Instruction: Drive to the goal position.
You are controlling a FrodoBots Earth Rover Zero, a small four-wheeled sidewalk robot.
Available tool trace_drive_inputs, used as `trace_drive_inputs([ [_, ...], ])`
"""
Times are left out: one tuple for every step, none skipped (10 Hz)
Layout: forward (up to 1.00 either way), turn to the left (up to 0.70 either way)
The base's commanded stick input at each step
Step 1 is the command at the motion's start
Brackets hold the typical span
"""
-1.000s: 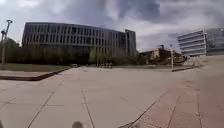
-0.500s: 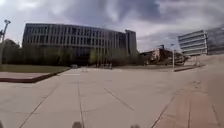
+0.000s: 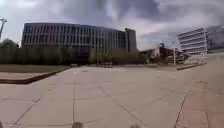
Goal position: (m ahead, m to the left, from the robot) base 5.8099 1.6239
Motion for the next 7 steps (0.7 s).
trace_drive_inputs([
  [0.70, -0.01],
  [0.70, -0.01],
  [0.70, -0.01],
  [0.70, -0.01],
  [0.70, -0.01],
  [0.70, -0.01],
  [0.70, -0.01],
])
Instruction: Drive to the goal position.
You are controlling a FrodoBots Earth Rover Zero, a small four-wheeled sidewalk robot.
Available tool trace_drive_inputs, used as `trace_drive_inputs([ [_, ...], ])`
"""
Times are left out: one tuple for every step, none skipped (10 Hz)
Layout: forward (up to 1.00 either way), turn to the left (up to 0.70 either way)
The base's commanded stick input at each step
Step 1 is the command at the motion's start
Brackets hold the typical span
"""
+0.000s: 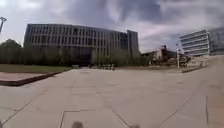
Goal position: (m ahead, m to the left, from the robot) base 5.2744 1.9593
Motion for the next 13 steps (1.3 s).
trace_drive_inputs([
  [0.70, -0.01],
  [0.70, -0.01],
  [0.70, -0.01],
  [0.70, -0.01],
  [0.70, -0.01],
  [0.70, -0.01],
  [0.70, -0.01],
  [0.70, -0.01],
  [0.70, -0.01],
  [0.70, 0.00],
  [0.70, 0.09],
  [0.70, 0.19],
  [0.70, 0.21],
])
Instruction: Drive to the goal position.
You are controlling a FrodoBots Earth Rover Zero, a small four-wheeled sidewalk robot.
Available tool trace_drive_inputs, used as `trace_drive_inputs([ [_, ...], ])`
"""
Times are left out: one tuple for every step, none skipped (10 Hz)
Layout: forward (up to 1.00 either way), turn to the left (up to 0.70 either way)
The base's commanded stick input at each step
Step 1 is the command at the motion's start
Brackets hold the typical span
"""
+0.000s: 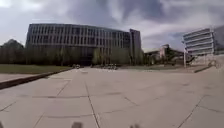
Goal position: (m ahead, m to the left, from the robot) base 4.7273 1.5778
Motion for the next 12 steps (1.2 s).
trace_drive_inputs([
  [0.70, -0.01],
  [0.70, -0.01],
  [0.70, -0.01],
  [0.70, -0.01],
  [0.70, -0.01],
  [0.70, -0.01],
  [0.70, -0.01],
  [0.70, -0.01],
  [0.70, -0.01],
  [0.70, -0.01],
  [0.70, -0.01],
  [0.70, -0.01],
])
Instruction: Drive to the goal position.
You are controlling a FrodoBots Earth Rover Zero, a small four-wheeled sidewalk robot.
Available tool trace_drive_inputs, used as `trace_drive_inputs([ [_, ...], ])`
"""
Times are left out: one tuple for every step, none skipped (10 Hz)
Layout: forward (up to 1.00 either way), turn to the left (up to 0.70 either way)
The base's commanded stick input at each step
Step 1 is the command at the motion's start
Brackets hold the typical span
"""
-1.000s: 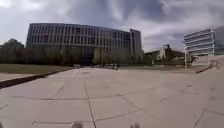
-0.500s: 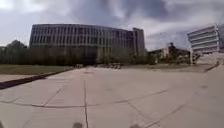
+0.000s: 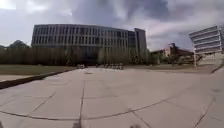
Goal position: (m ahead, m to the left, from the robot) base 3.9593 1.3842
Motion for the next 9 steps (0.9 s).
trace_drive_inputs([
  [0.70, -0.01],
  [0.70, -0.01],
  [0.70, -0.01],
  [0.70, -0.01],
  [0.70, -0.01],
  [0.70, -0.01],
  [0.70, -0.01],
  [0.70, -0.01],
  [0.70, -0.01],
])
